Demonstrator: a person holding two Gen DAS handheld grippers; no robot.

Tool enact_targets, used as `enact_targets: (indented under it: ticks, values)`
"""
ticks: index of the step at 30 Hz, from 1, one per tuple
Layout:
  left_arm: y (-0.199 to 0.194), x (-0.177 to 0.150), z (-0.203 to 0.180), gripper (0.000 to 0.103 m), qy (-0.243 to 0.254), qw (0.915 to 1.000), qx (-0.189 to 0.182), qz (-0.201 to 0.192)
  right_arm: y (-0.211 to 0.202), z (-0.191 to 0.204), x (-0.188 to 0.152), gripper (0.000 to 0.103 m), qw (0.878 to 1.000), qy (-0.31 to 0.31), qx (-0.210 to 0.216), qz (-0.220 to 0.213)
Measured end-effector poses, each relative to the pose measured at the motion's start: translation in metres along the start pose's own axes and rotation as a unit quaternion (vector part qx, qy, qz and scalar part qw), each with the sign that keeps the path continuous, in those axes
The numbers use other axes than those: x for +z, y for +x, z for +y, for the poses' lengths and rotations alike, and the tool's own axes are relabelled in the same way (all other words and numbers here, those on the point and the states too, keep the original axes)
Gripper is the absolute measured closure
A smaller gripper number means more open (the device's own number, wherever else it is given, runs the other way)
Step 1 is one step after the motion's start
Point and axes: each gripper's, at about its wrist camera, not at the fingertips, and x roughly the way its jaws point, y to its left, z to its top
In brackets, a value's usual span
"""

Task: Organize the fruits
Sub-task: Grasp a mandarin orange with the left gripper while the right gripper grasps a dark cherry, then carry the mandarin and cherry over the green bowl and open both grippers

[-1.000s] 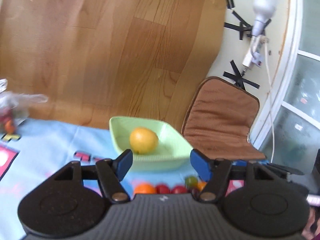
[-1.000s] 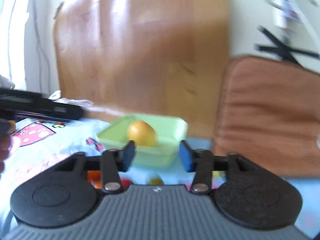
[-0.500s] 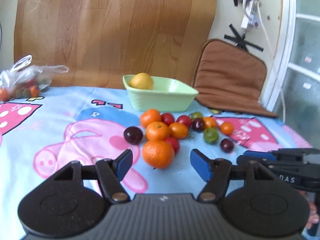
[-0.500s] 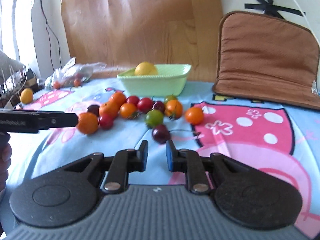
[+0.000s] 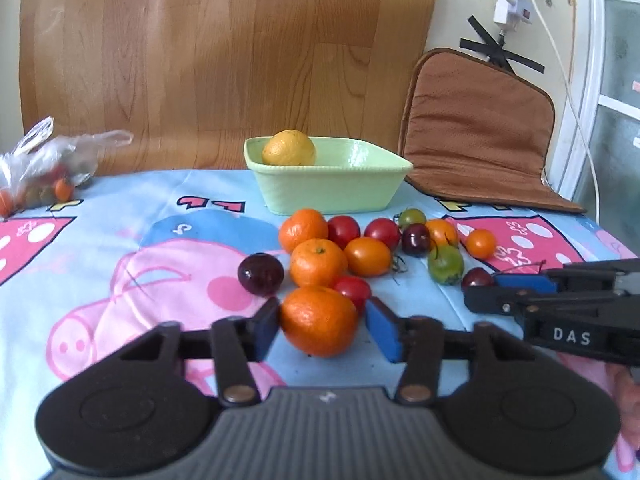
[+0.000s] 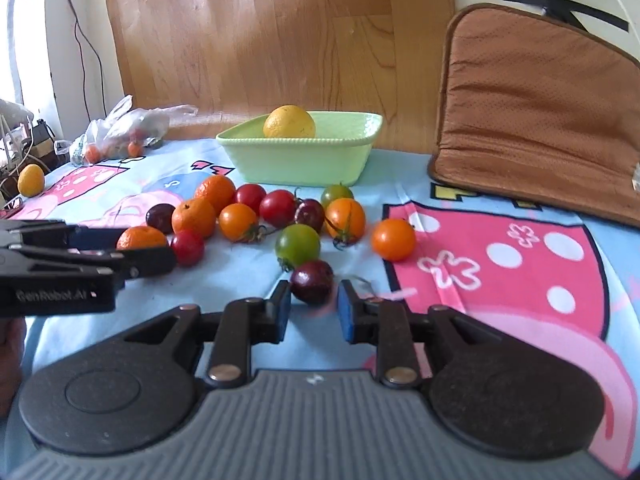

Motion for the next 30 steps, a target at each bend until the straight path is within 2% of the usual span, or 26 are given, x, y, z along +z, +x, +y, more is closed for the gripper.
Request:
enact_targets:
  ticks: [5,9,13,17,24,27,29,30]
  values:
    - [-0.005,-0.004,0.003,0.062,-0.005,1.0,-0.007,0.0,-0.002,-0.004,0.0,0.077,1.0,0.007,0.019,-0.001]
    - [-0.024,-0.014,0.0,0.062,0.0,0.9999,-0.013,-0.004,-0.016,0.009,-0.009,0.077,1.0,-0.01,0.024,-0.002]
    - [-0.043,-0.026,0.003,0.062,-0.026,0.9977,-0.062,0.012,-0.043,0.029,-0.027,0.076,0.997,-0.023,0.069,-0.003]
    - [-0.054,-0.039,-0.01,0.061,0.004,0.9987,-0.051,0.006,-0.058,0.043,-0.036,0.076,0.994,-0.033,0.106,0.004]
    - [-0.052,-0.042,-0.013,0.059,0.006,0.9988,-0.047,0.011,-0.056,0.053,-0.039,0.076,0.994,-0.047,0.094,-0.001]
    - [-0.052,-0.042,-0.01,0.055,0.003,0.999,-0.044,0.01,-0.058,0.052,-0.041,0.075,0.995,-0.048,0.093,-0.002]
    - [-0.054,-0.043,-0.009,0.044,0.002,0.9992,-0.039,0.009,-0.058,0.053,-0.041,0.074,0.994,-0.054,0.092,-0.003]
    - [-0.055,-0.043,-0.008,0.041,0.004,0.9993,-0.036,0.009,-0.059,0.055,-0.043,0.069,0.994,-0.057,0.092,-0.004]
